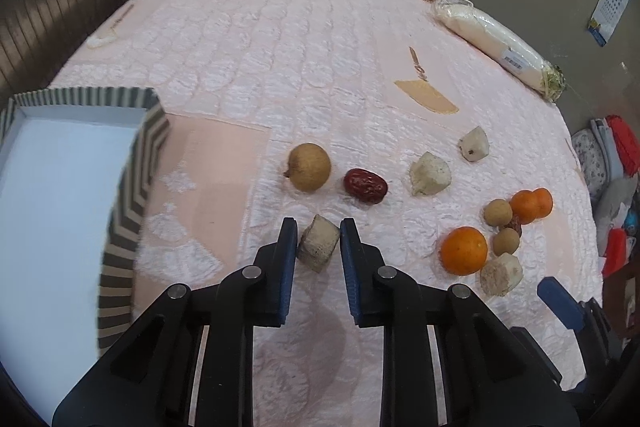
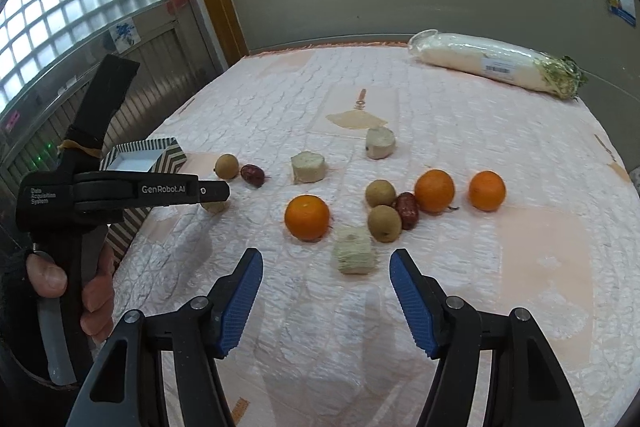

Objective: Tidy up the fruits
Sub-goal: 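Grasp the orange with the right gripper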

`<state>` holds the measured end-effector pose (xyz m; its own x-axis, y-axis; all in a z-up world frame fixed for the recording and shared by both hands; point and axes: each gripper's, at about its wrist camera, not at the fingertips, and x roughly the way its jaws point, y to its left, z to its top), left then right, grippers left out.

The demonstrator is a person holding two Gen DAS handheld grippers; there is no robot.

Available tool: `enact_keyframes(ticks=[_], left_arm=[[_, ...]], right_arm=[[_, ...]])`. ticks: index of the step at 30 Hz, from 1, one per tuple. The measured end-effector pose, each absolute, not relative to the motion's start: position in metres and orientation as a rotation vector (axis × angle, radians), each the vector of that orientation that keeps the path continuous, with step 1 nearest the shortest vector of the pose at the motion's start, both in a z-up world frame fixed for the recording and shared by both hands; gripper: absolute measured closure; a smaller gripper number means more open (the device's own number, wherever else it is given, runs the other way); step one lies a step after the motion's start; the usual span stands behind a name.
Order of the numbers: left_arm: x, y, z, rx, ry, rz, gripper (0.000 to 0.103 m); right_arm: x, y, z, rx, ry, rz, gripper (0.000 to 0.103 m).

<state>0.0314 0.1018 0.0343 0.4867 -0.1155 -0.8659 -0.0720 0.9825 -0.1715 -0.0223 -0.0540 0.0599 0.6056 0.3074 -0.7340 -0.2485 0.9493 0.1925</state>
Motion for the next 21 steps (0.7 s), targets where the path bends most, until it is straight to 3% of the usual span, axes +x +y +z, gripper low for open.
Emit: enact_keyframes(ticks=[6, 16, 17, 19, 21], left_arm=[[0.019, 0.102, 0.041, -0.172, 1.043, -0.017, 0.082], [0.001, 0.107, 0.052, -0.139, 1.017, 0.008, 0.082], [0.000, 0.107, 0.052, -0.134, 1.016, 0.014, 0.082], [-0.001, 0.107, 0.052, -0.130, 1.015, 0.016, 0.082], [-0.002, 0.107, 0.051, -0.129, 1.016, 0.015, 0.082]], right_arm=[[-0.013, -0.040, 0.056, 0.066, 0.839, 0.383, 0.048], [0.023, -0.015, 0.041, -0.108, 0.878, 0.373, 0.048], [0.027, -0.013, 0.040, -0.126, 0.885, 0.373, 0.051], [0.031, -0.010, 0.038, -0.155, 0.902, 0.372, 0.065], [0.034, -0.007, 0.038, -0.170, 0.919, 0.368, 0.069]])
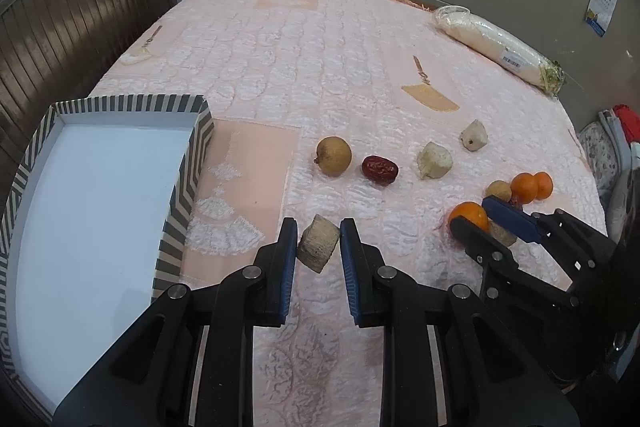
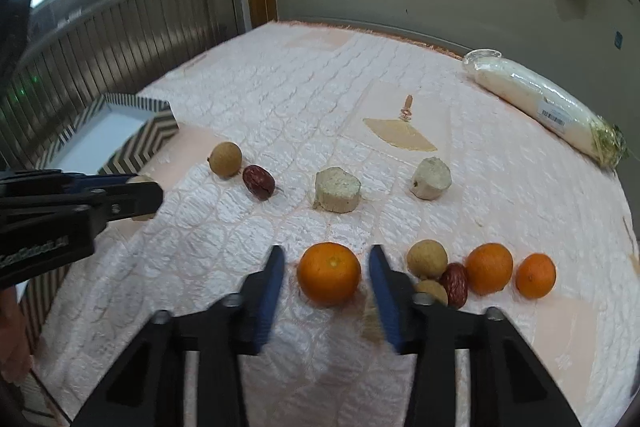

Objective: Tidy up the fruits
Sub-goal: 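Grasp the orange with the right gripper, then release the yam cube in the tray with left while right releases the orange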

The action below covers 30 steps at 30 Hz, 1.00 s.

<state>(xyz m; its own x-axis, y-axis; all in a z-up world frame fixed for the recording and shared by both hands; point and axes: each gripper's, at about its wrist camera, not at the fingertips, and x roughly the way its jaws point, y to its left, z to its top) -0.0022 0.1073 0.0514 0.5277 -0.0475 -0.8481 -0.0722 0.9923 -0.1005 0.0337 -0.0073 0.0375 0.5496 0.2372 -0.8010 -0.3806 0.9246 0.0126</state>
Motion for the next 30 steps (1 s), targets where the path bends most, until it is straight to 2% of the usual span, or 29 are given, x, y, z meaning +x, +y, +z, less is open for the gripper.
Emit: enact_keyframes(ticks=[4, 19, 30], left_arm=[[-0.003, 0.108, 0.050, -0.127, 1.017, 0.020, 0.082], [-0.025, 0.124, 0.079, -0.133, 0.967, 0.033, 0.082], [-0.049, 0.172, 0.104, -0.204, 0.988, 0.025, 0.082]], right_arm=[[0.032, -0.006, 0.038, -0.179, 0.914, 0.368, 0.073], [-0.002, 0.018, 0.077, -0.104, 0.813, 0.451, 0.073], [-0.011, 0.066, 0.098, -0.101, 0.782, 0.562, 0.073]])
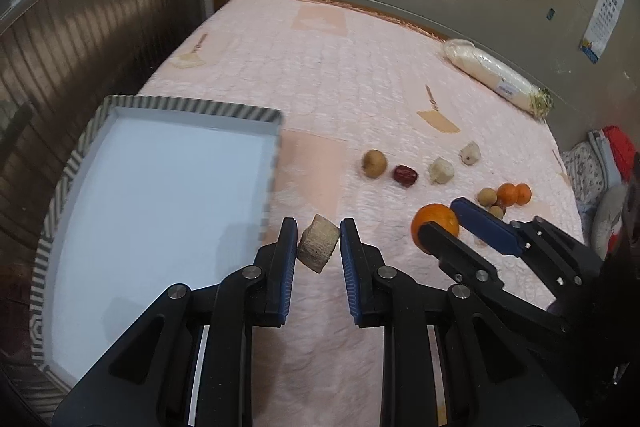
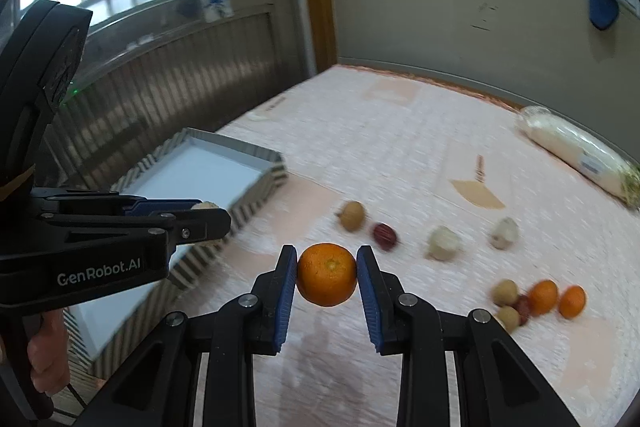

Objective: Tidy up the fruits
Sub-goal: 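Release the yam cube in the tray with left while right releases the orange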

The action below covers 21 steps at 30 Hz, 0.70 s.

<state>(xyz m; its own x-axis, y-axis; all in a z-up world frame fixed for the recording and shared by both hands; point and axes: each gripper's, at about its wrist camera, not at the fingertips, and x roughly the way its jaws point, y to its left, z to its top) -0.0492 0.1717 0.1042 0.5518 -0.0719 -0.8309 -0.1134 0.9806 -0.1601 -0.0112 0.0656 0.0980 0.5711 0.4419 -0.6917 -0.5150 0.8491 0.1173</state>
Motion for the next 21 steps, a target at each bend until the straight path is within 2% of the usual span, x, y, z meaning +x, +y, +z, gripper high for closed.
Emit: enact_keyframes(ticks=[6, 11, 21], left_arm=[[-0.052, 0.222, 0.112, -0.199, 0.971, 0.139, 0.082], [-0.038, 0.255, 0.093, -0.225, 1.008, 0.200, 0.082], [-0.033, 0.285, 0.054, -0.275, 1.062, 0.252, 0.082]], right_arm=[[-0.008, 0.108, 0.103, -0.114, 0.770, 0.642, 0.073], [0.007, 0.150, 0.099, -0.105, 0.784, 0.721, 0.073], [0.028, 0.220, 0.053, -0.174, 0.893, 0.813, 0.073]])
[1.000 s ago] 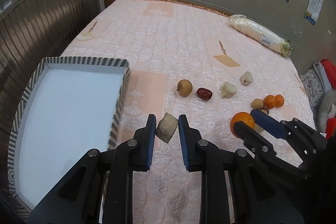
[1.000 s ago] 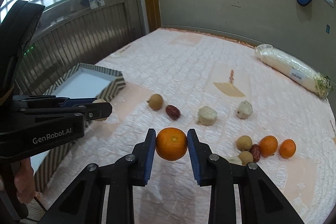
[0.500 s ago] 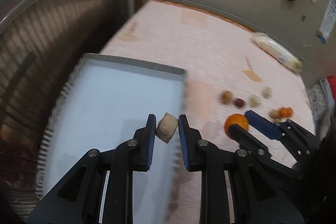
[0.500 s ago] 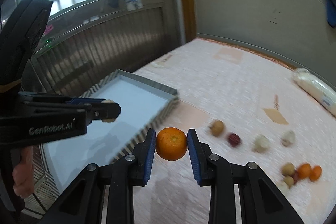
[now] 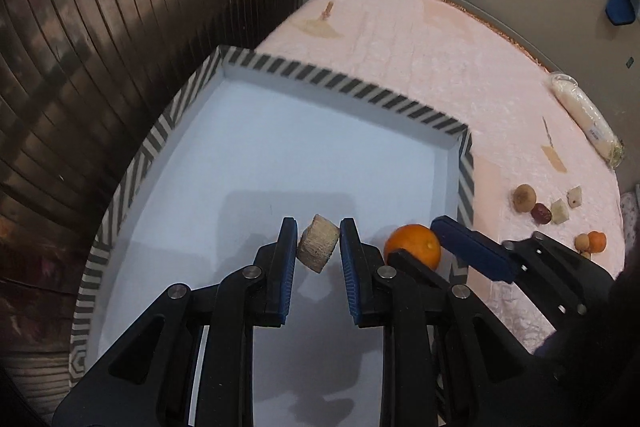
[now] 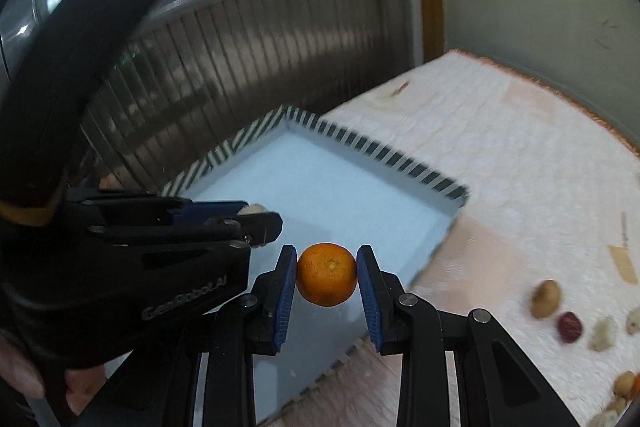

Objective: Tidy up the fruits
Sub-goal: 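Release the yam cube in the tray with left while right releases the orange, then withdraw both grippers from the tray back toward the fruits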

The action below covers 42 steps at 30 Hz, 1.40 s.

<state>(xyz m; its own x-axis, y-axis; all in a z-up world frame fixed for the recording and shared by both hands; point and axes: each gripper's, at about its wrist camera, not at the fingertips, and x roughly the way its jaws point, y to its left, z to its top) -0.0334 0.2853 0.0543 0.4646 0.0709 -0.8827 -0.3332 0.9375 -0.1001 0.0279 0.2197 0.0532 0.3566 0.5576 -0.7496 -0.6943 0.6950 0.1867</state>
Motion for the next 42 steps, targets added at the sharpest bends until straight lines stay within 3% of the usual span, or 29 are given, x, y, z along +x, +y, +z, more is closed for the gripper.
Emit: enact_keyframes(ticks=[12, 14, 16, 19, 22, 24, 25, 42], left_arm=[[-0.032, 0.268, 0.048, -0.276, 1.071, 0.220, 0.082], [-0.030, 0.269, 0.045, -0.288, 1.084, 0.219, 0.082], [-0.028, 0.273, 0.044, -0.305, 1.092, 0.218, 0.082], [-0.029, 0.275, 0.044, -0.318, 1.089, 0.223, 0.080], [-0.032, 0.269, 0.050, -0.316, 1.057, 0.209, 0.070], [-0.034, 0.263, 0.055, -0.312, 1.031, 0.200, 0.046], [-0.036, 0.260, 0.058, -0.311, 1.014, 0.197, 0.043], [-0.046, 0.155, 0.097, -0.217, 0.876, 0.031, 0.041]], right_arm=[[0.027, 0.185, 0.042, -0.246, 0.895, 0.766, 0.073], [0.028, 0.186, 0.042, -0.230, 0.901, 0.776, 0.069], [0.025, 0.188, 0.043, -0.215, 0.897, 0.795, 0.057], [0.018, 0.183, 0.052, -0.196, 0.851, 0.785, 0.057], [0.016, 0.172, 0.062, -0.148, 0.843, 0.787, 0.057], [0.012, 0.159, 0.070, -0.108, 0.831, 0.780, 0.057], [0.009, 0.154, 0.073, -0.096, 0.827, 0.771, 0.056], [-0.030, -0.027, 0.101, -0.019, 0.775, 0.458, 0.055]])
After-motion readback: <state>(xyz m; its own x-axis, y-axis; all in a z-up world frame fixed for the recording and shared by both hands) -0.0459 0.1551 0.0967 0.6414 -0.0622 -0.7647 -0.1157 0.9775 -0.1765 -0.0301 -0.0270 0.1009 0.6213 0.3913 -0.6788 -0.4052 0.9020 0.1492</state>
